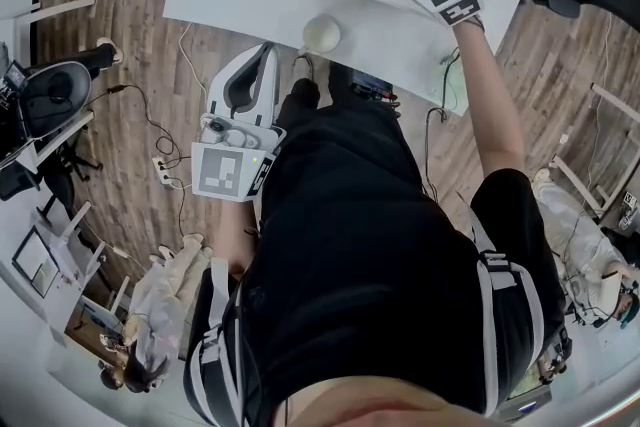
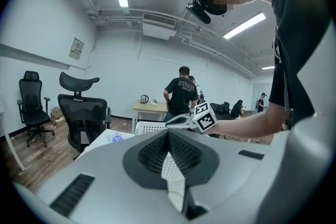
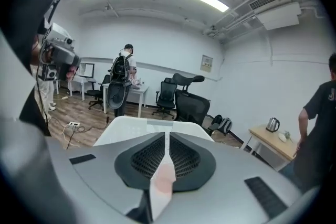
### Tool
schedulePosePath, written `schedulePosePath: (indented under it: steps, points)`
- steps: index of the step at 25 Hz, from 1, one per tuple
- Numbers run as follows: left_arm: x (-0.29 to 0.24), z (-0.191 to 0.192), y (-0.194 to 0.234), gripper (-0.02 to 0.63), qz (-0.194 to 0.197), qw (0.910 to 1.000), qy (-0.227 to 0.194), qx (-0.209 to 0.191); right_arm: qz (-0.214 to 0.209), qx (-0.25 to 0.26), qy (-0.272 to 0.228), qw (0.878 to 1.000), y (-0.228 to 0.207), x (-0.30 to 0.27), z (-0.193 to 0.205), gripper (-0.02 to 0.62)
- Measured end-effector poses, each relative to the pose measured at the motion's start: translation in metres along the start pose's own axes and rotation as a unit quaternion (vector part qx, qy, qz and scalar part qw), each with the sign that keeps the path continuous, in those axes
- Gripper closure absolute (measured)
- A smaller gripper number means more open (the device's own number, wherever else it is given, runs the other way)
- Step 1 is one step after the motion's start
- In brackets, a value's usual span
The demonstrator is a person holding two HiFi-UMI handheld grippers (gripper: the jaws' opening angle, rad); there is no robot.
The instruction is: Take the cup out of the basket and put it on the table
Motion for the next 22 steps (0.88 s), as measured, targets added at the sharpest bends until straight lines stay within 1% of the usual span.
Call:
schedulePosePath:
  steps: [2,5,6,7,11,14,17,22]
  points:
    - [-0.002,-0.005,0.001,0.586,0.005,0.9999,-0.008,-0.004,-0.017,0.016,0.005,1.0,0.002,-0.011,0.005,0.574]
    - [-0.008,-0.01,0.003,0.586,0.014,0.9998,-0.013,-0.01,-0.037,0.027,0.004,0.999,0.004,-0.026,0.011,0.571]
    - [-0.011,-0.011,0.004,0.586,0.016,0.9997,-0.014,-0.011,-0.047,0.032,0.008,0.998,0.005,-0.031,0.015,0.541]
    - [-0.013,-0.012,0.005,0.586,0.018,0.9997,-0.014,-0.013,-0.057,0.038,0.016,0.998,0.006,-0.037,0.019,0.497]
    - [-0.02,-0.016,0.006,0.586,0.025,0.9994,-0.012,-0.02,-0.09,0.073,0.058,0.992,0.012,-0.056,0.039,0.464]
    - [-0.022,-0.018,0.008,0.586,0.03,0.9992,-0.02,-0.017,-0.106,0.085,0.076,0.988,0.016,-0.067,0.051,0.462]
    - [-0.022,-0.014,0.01,0.586,0.026,0.9995,-0.011,-0.014,-0.12,0.093,0.102,0.983,0.02,-0.076,0.071,0.455]
    - [-0.026,-0.012,0.014,0.586,0.024,0.9996,-0.008,-0.012,-0.127,0.103,0.119,0.979,0.021,-0.086,0.087,0.454]
Point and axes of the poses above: the fingertips, and each gripper's own axes: x backward along the fingers, y to its left, z out of its underside, the point moved 9 cm from there along x, backward along the fingers, and after that the axes turned 11 degrees about z, right-handed, at the moved point
